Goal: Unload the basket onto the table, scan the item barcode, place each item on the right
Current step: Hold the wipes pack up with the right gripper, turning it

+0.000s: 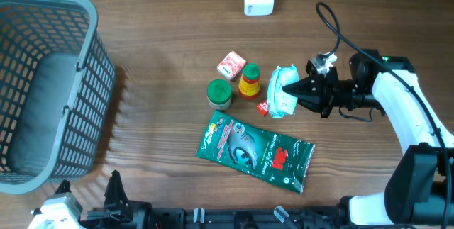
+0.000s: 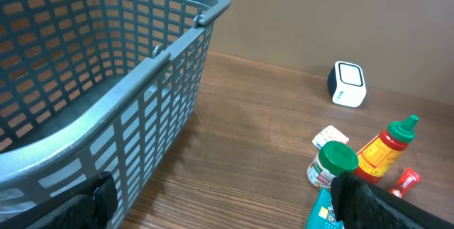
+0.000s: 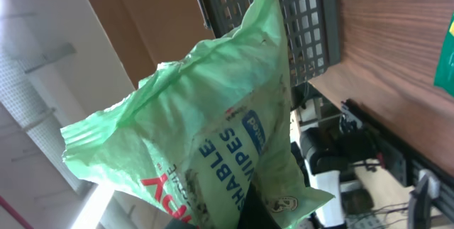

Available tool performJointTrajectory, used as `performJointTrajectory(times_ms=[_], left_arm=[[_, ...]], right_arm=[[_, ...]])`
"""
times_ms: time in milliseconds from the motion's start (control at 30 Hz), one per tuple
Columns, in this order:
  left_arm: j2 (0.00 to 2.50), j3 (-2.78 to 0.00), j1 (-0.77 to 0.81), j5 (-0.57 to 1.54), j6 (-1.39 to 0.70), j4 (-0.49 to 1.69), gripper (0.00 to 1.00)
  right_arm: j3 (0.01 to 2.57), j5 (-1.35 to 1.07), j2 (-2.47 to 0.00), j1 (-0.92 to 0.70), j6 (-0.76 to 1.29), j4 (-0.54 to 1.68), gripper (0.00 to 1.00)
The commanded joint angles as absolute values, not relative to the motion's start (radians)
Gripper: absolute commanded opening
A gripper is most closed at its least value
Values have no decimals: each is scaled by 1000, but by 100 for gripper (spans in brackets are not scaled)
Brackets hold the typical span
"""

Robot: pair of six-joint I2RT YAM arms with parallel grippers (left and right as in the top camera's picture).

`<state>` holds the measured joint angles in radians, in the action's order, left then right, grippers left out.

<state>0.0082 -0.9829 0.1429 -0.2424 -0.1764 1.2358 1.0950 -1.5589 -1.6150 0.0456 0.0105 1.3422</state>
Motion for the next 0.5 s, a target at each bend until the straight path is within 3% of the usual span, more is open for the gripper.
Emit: performJointTrajectory(times_ms=[0,467], left_arm=[[5,-986,137,-255,-164,1235,100],[5,-986,137,-255,-164,1235,100]], right_arm=[[1105,-1624,-1600,43,69,1352,4],[1105,-1623,-1600,43,135,1348,4]])
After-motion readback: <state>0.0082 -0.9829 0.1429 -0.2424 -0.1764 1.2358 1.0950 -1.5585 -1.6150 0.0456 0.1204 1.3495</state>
